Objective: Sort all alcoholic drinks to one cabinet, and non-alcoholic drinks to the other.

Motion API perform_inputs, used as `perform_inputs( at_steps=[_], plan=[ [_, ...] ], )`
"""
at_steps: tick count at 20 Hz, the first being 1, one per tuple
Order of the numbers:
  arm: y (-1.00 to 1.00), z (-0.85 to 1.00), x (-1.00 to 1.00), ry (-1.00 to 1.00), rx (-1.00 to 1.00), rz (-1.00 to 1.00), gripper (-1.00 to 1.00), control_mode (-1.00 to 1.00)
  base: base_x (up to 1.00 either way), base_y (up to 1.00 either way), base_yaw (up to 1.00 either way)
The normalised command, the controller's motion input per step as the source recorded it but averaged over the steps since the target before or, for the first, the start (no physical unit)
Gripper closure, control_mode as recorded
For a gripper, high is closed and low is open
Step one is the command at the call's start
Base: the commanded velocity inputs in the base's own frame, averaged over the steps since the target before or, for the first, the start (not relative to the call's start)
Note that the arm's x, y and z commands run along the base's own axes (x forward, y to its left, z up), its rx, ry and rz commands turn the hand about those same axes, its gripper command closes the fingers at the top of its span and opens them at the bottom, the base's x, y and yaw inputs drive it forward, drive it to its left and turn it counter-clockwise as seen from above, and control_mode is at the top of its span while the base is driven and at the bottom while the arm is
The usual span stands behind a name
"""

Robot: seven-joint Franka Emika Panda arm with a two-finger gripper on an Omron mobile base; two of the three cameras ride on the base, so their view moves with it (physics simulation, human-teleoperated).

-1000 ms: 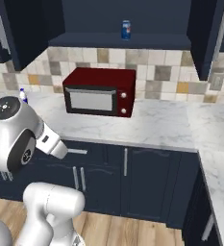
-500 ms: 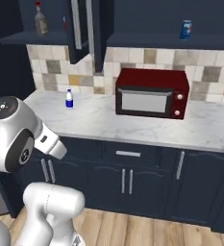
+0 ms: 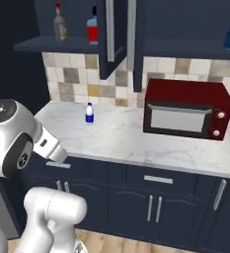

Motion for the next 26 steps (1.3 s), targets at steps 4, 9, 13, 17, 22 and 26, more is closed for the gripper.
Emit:
perform_inputs(
  at_steps=[4, 9, 13, 17, 22, 26],
  plan=[
    [0.0, 0.0, 0.0, 0.0, 0.0, 0.0, -1.0, 1.0, 0.71, 0.29, 0.11],
    [0.0, 0.0, 0.0, 0.0, 0.0, 0.0, -1.0, 1.0, 0.68, 0.38, 0.08],
    [0.0, 0.0, 0.0, 0.0, 0.0, 0.0, -1.0, 1.0, 0.59, 0.39, 0.04],
    [0.0, 0.0, 0.0, 0.0, 0.0, 0.0, -1.0, 1.0, 0.37, 0.14, 0.0],
    [0.0, -0.07, 0.08, 0.0, 0.0, 0.0, -1.0, -1.0, 0.13, 0.03, 0.0],
    [0.0, -0.22, 0.22, 0.0, -0.01, 0.06, -1.0, -1.0, 0.0, 0.0, 0.0]
  ],
)
